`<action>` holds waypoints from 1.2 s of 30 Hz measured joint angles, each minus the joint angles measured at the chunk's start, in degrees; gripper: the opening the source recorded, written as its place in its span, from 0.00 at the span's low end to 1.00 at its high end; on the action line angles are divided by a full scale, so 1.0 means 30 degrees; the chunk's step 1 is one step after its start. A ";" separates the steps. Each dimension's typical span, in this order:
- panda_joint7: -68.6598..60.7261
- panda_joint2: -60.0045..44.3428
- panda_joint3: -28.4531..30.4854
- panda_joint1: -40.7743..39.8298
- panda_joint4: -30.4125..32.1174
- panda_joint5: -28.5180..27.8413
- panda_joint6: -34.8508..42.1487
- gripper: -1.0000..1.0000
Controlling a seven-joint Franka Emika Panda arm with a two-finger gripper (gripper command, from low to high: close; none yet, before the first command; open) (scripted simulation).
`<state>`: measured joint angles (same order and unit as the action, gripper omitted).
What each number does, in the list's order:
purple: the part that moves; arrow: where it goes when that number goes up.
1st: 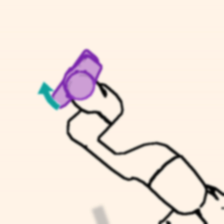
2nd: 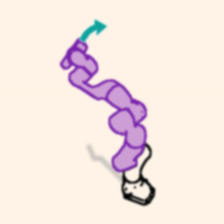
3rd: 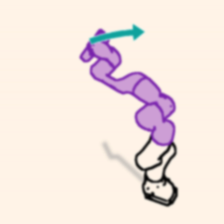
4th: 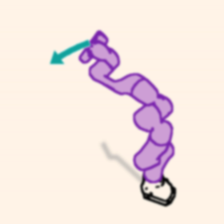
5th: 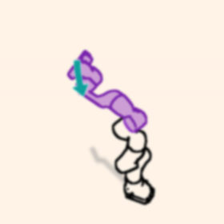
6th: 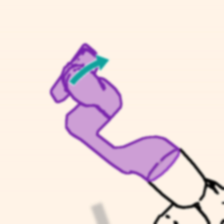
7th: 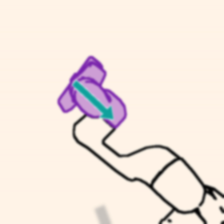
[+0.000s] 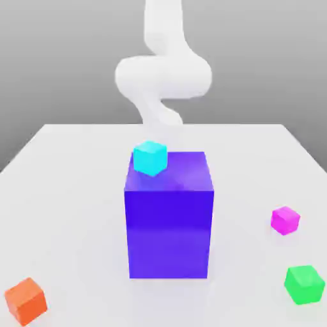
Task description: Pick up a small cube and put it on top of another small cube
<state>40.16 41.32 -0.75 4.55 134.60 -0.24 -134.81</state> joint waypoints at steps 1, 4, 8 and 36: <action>-0.0953 -0.0762 -0.0136 0.0720 0.0442 -0.0018 -0.0491 0.50; -0.3662 -0.2912 -0.0560 0.2710 0.1692 -0.0037 -0.1879 0.50; -0.7084 -0.5583 -0.1181 0.5136 0.3279 -0.0018 -0.3626 0.50; -1.5782 -1.9475 -0.1043 1.4849 0.7752 -0.3991 -1.3306 0.00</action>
<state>-7.18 -17.11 -3.88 49.10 157.86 -12.21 -174.73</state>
